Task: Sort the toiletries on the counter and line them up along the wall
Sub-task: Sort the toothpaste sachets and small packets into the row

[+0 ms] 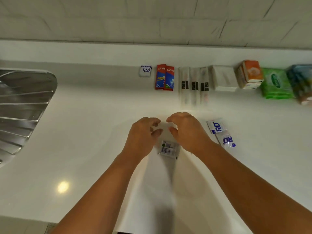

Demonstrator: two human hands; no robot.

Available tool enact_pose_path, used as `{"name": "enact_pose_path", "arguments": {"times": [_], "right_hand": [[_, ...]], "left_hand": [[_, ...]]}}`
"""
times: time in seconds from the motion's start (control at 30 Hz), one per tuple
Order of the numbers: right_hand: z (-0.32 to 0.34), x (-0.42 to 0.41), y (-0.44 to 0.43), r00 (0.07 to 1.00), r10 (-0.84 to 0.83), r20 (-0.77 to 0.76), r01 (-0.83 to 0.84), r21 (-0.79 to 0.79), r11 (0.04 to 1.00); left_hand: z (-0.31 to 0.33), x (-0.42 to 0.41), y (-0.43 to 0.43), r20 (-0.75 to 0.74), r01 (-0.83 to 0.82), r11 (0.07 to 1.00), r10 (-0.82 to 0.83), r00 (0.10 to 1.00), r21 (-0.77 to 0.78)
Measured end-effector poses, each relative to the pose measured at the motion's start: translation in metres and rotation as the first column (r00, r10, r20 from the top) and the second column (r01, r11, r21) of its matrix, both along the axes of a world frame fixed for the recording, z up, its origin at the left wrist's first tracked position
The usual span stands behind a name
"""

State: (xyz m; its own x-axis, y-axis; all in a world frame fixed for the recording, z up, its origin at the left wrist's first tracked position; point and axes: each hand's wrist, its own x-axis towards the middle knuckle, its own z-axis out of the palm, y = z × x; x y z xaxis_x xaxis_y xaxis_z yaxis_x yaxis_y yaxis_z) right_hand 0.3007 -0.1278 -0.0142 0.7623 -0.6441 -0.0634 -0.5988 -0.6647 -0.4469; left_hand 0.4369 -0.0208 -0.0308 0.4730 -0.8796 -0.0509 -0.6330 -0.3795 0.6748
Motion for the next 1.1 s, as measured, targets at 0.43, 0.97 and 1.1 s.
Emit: {"name": "enact_pose_path", "arguments": {"times": [0.43,0.97,1.1], "right_hand": [[-0.032,-0.044,0.035,0.985,0.137,-0.1,-0.138,-0.002,0.99],[-0.013,-0.039,0.042,0.926,-0.282,0.251,0.077,0.604,0.793],[-0.007,-0.024,0.039,0.903,-0.363,0.231,0.037,0.798,0.601]], "left_hand": [[-0.026,-0.041,0.032,0.057,0.062,0.988,-0.071,0.996,0.141],[0.001,-0.026,0.046,-0.174,-0.016,0.989,-0.01,0.985,-0.15],[0.008,-0.004,0.047,-0.131,0.074,0.968,-0.108,0.985,-0.241]]}}
